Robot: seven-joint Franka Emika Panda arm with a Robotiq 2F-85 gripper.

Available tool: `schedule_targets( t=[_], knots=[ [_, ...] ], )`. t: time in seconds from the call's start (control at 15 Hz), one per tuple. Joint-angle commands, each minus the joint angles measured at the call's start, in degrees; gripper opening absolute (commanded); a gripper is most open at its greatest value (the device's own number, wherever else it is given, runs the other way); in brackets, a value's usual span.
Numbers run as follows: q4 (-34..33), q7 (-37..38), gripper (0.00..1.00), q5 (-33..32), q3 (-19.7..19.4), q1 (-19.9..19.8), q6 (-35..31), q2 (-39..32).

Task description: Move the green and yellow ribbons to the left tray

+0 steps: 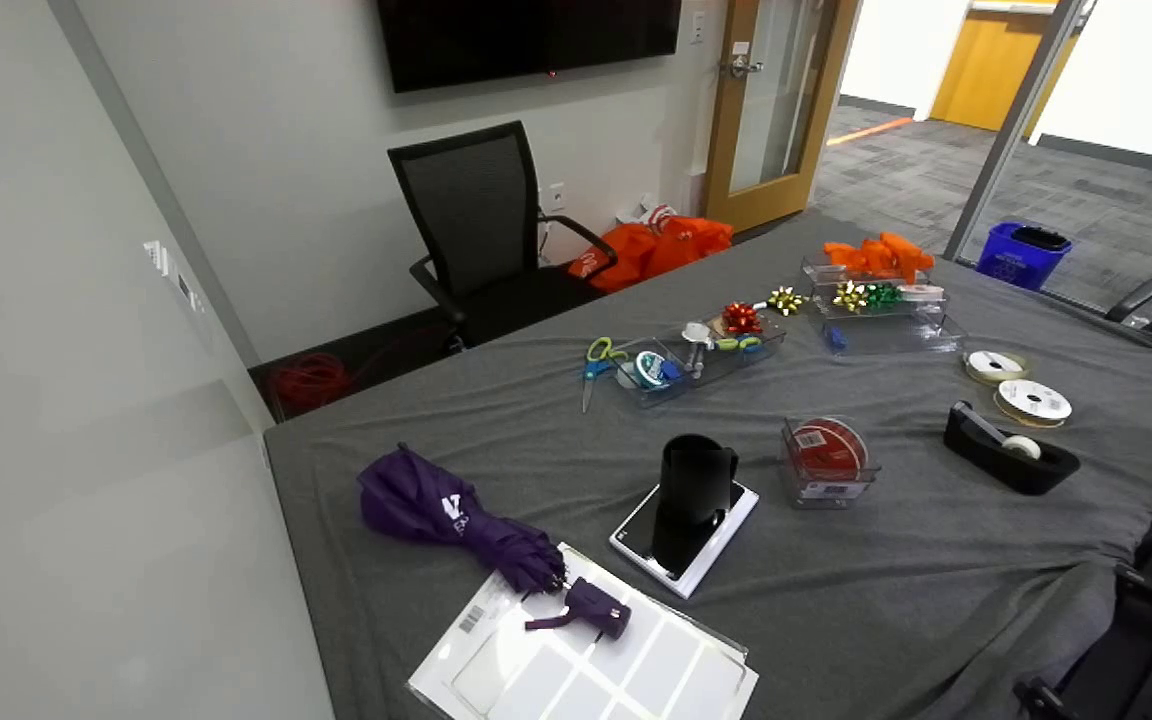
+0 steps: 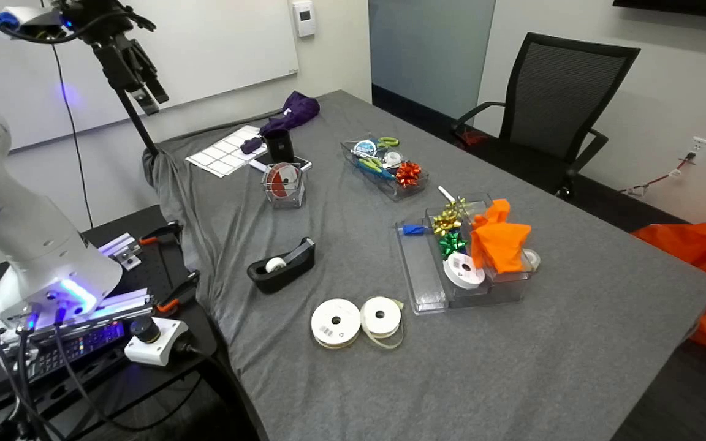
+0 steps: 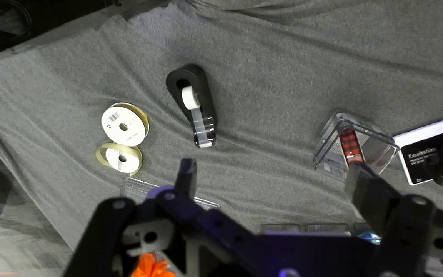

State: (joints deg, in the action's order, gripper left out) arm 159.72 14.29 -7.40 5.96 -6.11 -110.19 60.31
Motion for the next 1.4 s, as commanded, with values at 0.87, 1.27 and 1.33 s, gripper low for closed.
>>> schedule_targets(
  t=[0.87, 1.27, 1.33],
  knots=[
    [-19.5, 2.7, 1.00, 1.9, -9.0, -6.4, -17.0, -25.2],
    [-33.9, 0.7, 1.00, 1.2, -10.4, -5.7, -14.4, -37.9],
    [-35.9, 0.0, 1.00, 0.6, -10.6, -5.7, -14.2, -39.7]
  ],
)
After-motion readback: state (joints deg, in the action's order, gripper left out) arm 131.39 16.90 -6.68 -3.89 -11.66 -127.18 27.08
